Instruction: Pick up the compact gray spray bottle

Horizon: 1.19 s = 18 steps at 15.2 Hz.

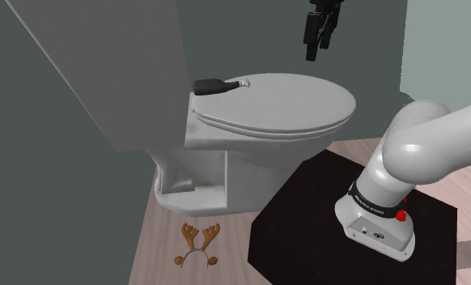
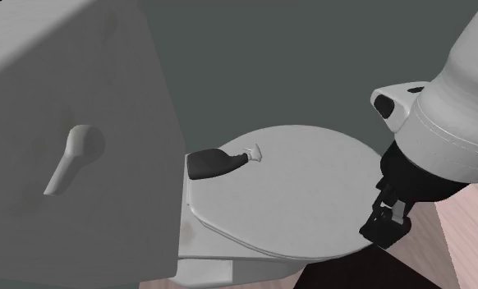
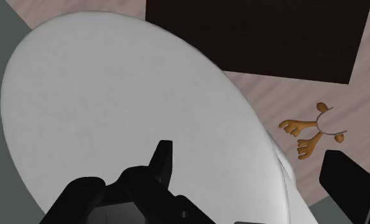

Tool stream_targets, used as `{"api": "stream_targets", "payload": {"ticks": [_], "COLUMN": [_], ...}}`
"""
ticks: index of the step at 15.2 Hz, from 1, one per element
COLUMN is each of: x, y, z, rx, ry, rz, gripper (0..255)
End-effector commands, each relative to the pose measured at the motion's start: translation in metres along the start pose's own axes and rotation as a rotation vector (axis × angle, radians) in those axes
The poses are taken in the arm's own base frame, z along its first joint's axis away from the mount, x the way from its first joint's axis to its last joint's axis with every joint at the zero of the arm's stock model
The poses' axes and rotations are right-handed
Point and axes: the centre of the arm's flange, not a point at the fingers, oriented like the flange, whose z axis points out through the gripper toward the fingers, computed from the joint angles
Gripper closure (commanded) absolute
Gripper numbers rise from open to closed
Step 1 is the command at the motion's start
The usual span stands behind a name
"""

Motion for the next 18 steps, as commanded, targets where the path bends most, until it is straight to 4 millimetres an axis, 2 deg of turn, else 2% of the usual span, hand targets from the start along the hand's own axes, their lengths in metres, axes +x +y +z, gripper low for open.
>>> {"api": "stream_targets", "payload": {"ticks": [1, 10, 18], "x": [0.0, 0.098, 0.192], "y": [0.0, 0.044, 0.064], "z": [0.0, 0.049, 0.091], "rx": [0.0, 0.037, 0.069], "ry": [0.0, 0.026, 0.049], "rz": [0.0, -0.195, -0.368], "gripper": [0, 0, 0]}}
